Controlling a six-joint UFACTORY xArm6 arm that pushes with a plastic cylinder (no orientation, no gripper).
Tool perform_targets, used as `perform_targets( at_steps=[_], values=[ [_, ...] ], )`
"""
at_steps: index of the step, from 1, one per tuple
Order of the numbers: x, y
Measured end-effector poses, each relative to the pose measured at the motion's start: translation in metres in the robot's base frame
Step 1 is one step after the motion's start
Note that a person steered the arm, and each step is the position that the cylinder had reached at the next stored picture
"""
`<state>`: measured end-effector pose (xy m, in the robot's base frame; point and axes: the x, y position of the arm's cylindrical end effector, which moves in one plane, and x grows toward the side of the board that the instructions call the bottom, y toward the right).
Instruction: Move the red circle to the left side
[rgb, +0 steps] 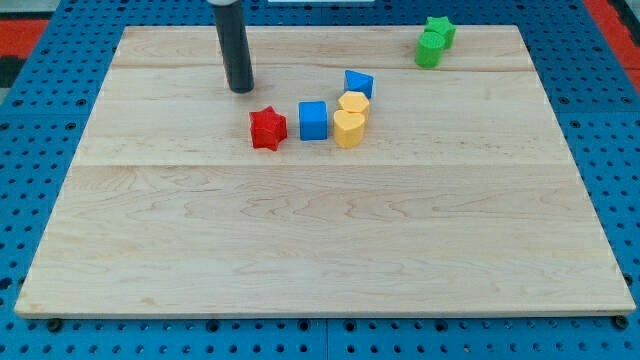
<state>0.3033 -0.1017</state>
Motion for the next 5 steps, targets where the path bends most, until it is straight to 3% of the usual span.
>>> perform_targets(
  at_steps=[2, 4, 5],
  values=[
    [-0.026, 0.062],
    [-0.034, -0.034],
    [-0.036, -0.010]
  ],
)
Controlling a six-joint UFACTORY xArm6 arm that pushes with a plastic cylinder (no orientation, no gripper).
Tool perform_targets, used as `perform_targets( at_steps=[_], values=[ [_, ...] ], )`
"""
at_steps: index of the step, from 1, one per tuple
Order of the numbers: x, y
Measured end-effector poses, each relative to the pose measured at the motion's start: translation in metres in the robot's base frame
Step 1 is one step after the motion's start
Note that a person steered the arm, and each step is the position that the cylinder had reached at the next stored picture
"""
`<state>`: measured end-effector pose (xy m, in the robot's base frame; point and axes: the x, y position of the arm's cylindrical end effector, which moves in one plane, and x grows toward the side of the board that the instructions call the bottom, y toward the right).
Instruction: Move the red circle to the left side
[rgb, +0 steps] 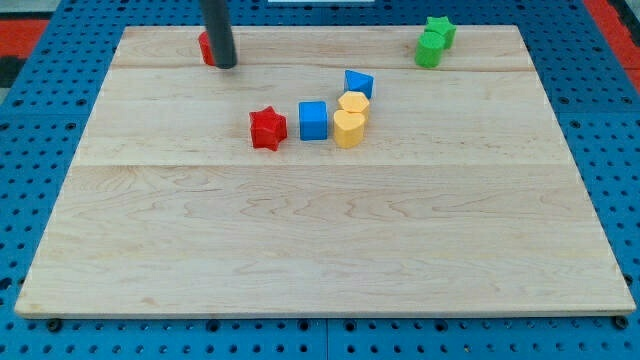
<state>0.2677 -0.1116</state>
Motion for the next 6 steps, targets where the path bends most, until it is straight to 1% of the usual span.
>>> perform_targets(
  at_steps=[1, 2, 3, 4, 5, 6],
  values=[
    [-0.016, 0.011],
    [-0.030, -0.014],
    [-0.025, -0.053],
    [-0.021, -0.075],
    [-0.012, -0.008],
    [0.045, 0.007]
  ],
)
